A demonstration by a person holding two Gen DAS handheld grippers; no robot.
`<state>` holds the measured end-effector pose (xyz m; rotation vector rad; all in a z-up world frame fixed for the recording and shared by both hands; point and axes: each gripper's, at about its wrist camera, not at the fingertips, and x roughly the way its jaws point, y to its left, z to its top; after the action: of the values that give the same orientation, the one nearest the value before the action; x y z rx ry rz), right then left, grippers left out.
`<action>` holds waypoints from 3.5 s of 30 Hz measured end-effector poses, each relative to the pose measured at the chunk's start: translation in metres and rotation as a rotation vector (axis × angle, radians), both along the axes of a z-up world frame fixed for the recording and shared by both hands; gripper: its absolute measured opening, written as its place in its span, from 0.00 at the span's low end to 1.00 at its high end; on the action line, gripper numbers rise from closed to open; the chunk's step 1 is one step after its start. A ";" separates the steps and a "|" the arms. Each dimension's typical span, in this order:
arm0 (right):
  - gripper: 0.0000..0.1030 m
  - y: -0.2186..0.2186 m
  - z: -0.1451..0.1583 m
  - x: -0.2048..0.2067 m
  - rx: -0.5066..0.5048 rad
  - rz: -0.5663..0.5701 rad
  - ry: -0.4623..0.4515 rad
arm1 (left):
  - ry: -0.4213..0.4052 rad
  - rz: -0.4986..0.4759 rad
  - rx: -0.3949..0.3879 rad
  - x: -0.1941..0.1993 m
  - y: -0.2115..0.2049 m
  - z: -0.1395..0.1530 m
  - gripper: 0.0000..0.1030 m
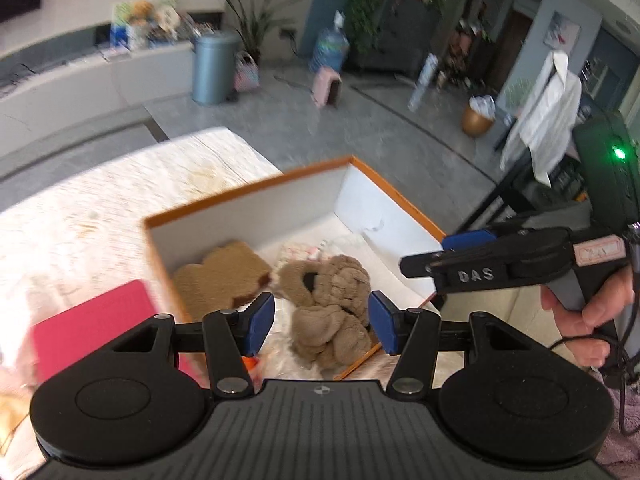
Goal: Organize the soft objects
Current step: 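Withdraw both tools from the box back over the bed, then move left tool to the yellow cloth while right tool approaches the white terry pad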
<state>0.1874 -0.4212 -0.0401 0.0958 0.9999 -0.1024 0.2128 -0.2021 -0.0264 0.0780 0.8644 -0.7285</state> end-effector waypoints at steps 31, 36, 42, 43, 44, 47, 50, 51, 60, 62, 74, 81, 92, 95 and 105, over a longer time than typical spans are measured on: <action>0.55 0.310 -0.002 -0.057 0.181 0.355 -0.286 | -0.165 0.575 0.018 -0.087 0.292 -0.008 0.57; 0.53 0.342 -0.018 -0.034 0.155 0.406 -0.257 | -0.127 0.594 0.039 -0.073 0.321 -0.026 0.57; 0.41 0.369 -0.041 -0.001 0.130 0.446 -0.222 | -0.084 0.562 0.088 -0.041 0.334 -0.047 0.57; 0.38 0.374 -0.046 0.006 0.125 0.454 -0.212 | -0.079 0.541 0.100 -0.032 0.333 -0.050 0.58; 0.37 0.377 -0.050 0.013 0.122 0.460 -0.201 | -0.076 0.516 0.117 -0.024 0.332 -0.053 0.59; 0.30 0.384 -0.064 0.033 0.113 0.466 -0.168 | -0.057 0.466 0.178 0.003 0.331 -0.063 0.61; 0.30 0.389 -0.075 0.050 0.116 0.462 -0.148 | -0.062 0.419 0.232 0.025 0.328 -0.077 0.68; 0.30 0.391 -0.078 0.056 0.116 0.461 -0.140 | -0.058 0.406 0.253 0.032 0.326 -0.083 0.68; 0.28 0.395 -0.112 0.094 0.144 0.435 -0.080 | 0.089 0.433 0.228 0.067 0.339 -0.131 0.68; 0.21 0.395 -0.118 0.096 0.155 0.437 -0.063 | 0.084 0.432 0.233 0.065 0.339 -0.133 0.67; 0.06 0.399 -0.122 0.095 0.177 0.449 -0.054 | 0.059 0.424 0.100 0.045 0.336 -0.113 0.05; 0.06 0.398 -0.118 0.090 0.189 0.463 -0.049 | 0.091 0.374 -0.029 0.027 0.330 -0.102 0.05; 0.06 0.394 -0.126 0.086 0.194 0.486 -0.040 | 0.164 0.405 -0.032 0.048 0.324 -0.119 0.53; 0.06 0.394 -0.123 0.083 0.182 0.501 -0.049 | 0.165 0.395 -0.036 0.049 0.319 -0.120 0.54; 0.07 0.396 -0.120 0.071 0.136 0.559 -0.059 | 0.162 0.397 0.064 0.056 0.292 -0.127 0.56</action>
<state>0.2583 -0.0247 -0.1606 -0.0585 0.9428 0.4777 0.2691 0.0903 -0.1535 -0.0954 1.0203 -0.3377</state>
